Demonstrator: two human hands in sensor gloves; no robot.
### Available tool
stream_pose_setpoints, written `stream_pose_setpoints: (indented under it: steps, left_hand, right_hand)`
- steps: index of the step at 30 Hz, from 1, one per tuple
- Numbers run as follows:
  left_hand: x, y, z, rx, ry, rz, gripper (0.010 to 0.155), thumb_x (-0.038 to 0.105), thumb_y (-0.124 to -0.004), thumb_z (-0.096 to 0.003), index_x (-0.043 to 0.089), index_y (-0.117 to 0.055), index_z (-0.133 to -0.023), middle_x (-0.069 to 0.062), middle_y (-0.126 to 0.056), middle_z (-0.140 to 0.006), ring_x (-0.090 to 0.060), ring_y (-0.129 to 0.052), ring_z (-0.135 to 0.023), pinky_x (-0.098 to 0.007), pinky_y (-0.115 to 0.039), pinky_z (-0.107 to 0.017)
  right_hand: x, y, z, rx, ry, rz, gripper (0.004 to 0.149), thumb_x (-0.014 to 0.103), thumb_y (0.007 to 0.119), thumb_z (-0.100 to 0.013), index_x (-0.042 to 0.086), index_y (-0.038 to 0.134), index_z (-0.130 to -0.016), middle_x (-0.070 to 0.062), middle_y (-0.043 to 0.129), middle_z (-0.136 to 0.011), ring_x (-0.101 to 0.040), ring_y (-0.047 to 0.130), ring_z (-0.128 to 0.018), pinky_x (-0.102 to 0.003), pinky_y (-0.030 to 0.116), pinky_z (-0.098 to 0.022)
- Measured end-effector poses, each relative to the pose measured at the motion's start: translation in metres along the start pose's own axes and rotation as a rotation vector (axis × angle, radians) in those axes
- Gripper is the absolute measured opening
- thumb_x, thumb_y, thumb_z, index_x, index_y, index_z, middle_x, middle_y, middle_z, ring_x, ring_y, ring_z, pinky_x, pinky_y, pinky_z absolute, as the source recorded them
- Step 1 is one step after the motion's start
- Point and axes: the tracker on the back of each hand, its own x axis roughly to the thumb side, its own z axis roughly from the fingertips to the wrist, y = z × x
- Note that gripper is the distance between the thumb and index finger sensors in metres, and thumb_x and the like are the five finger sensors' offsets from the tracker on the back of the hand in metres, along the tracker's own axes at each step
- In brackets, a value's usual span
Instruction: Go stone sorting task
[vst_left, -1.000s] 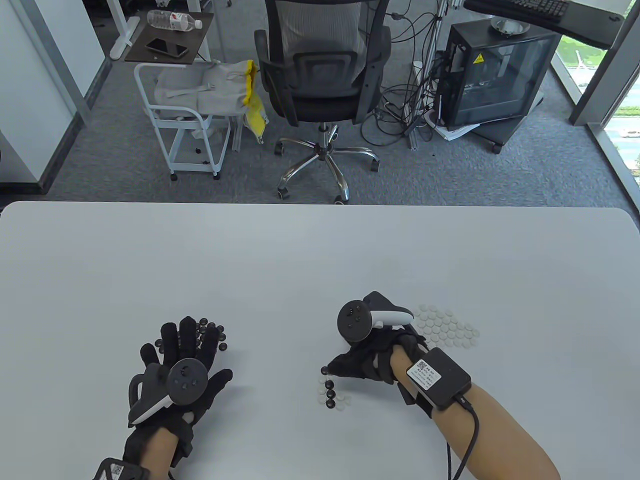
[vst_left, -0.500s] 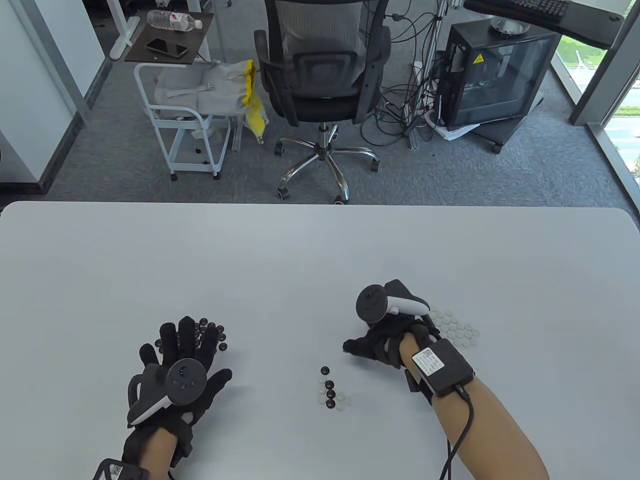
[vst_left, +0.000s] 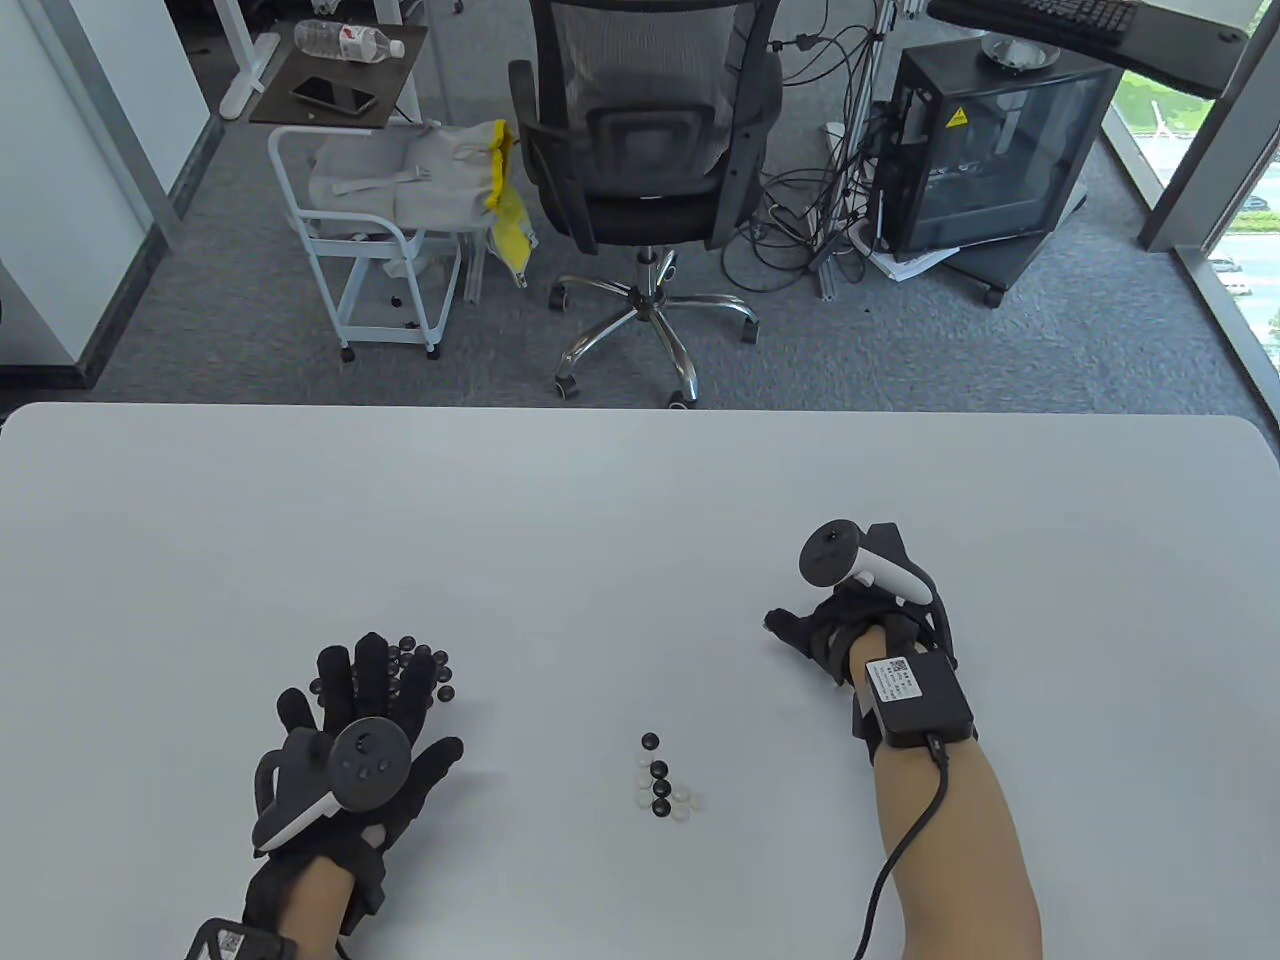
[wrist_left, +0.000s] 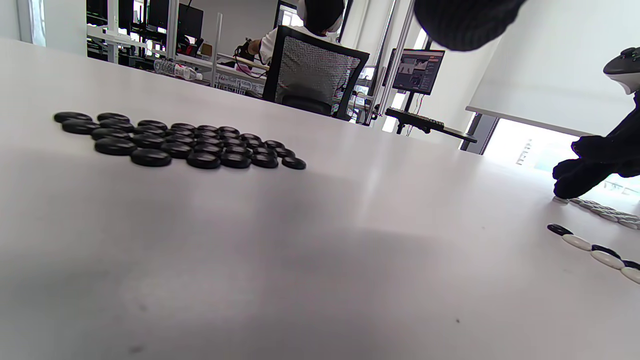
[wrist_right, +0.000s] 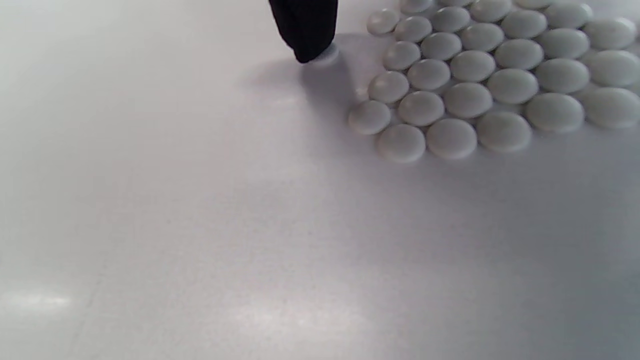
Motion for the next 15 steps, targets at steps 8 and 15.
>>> stream_pose_setpoints:
  steps: [8, 15]
  left_hand:
    - [0.0, 0.0, 0.0, 0.002, 0.001, 0.002, 0.08, 0.056, -0.056, -0.0584, 0.021, -0.016, -0.118, -0.026, 0.011, -0.114, -0.054, 0.015, -0.096, -0.083, -0.001, -0.053]
    - [-0.001, 0.002, 0.001, 0.009, 0.001, 0.006, 0.08, 0.056, -0.056, -0.0584, 0.021, -0.016, -0.118, -0.026, 0.011, -0.114, -0.054, 0.015, -0.096, -0.083, -0.001, -0.053]
  right_hand:
    - [-0.012, -0.001, 0.002, -0.015, 0.029, -0.013, 0.07, 0.05, 0.05, -0.062, 0.003, 0.067, -0.111, -0.043, 0.012, -0.112, -0.068, -0.003, -0.091, -0.091, 0.01, -0.054]
    - [-0.005, -0.008, 0.009, -0.022, -0.01, -0.011, 0.07, 0.05, 0.05, -0.062, 0.002, 0.067, -0.111, -0.043, 0.011, -0.112, -0.068, -0.004, -0.091, -0.091, 0.01, -0.053]
